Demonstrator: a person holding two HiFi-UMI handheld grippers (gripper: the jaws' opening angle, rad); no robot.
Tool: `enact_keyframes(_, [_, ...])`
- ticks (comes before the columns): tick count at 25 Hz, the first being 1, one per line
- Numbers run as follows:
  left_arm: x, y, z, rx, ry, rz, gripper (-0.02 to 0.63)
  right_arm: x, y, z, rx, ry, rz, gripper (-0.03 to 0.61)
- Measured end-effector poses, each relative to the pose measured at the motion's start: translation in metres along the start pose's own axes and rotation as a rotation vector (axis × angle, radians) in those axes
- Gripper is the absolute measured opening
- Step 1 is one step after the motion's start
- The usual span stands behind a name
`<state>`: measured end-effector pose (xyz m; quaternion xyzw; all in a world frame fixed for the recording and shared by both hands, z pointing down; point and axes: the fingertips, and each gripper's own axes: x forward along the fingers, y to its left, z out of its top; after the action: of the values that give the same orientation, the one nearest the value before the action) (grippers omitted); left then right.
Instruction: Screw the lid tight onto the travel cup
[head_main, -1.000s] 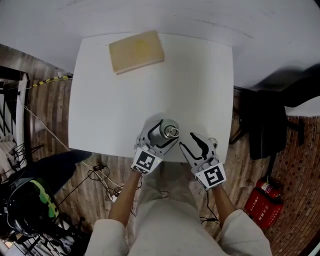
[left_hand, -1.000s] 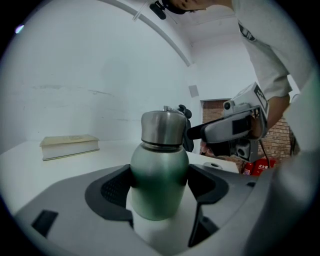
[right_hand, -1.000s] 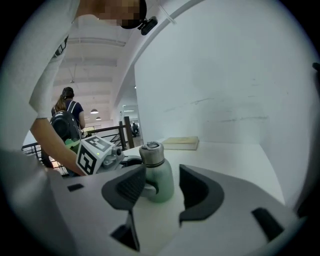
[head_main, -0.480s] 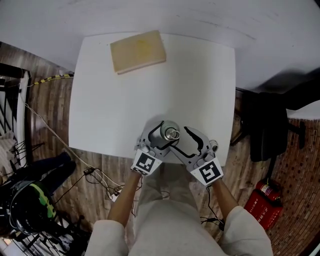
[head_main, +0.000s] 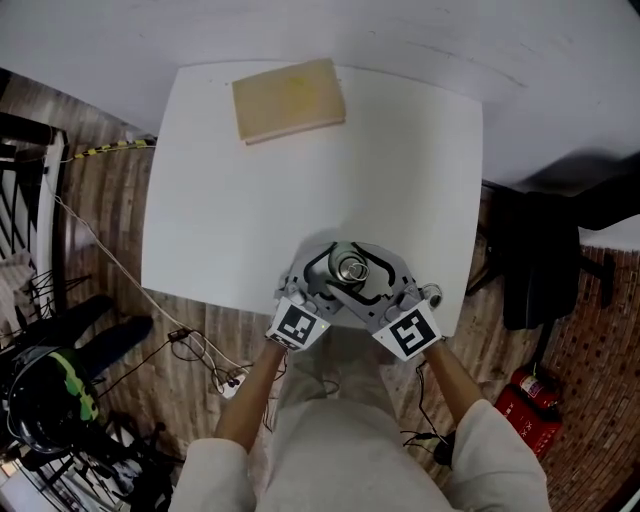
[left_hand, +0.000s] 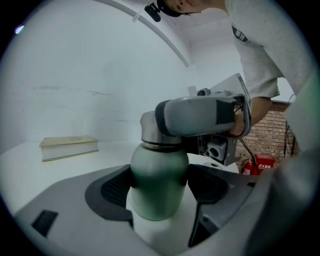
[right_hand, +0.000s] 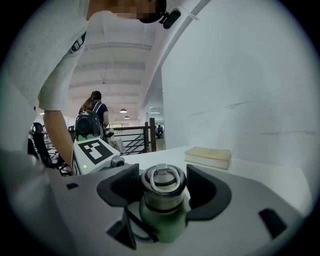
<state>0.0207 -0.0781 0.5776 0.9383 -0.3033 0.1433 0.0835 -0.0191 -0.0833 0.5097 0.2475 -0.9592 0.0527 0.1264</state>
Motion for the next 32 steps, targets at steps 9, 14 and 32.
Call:
enact_keyframes(9, [0.0, 0.0, 0.0, 0.011, 0.003, -0.007, 0.351, 0.018, 0.002, -0.003, -0.042, 0.019, 0.076, 0.282])
enact_keyframes(14, [0.001, 0.0, 0.0, 0.008, 0.0, -0.009, 0.351, 0.02, 0.003, -0.003, -0.079, 0.025, 0.114, 0.268])
enact_keyframes(32, [0.003, 0.0, 0.001, 0.008, -0.002, -0.018, 0.351, 0.02, -0.012, 0.001, -0.068, -0.034, -0.168, 0.253])
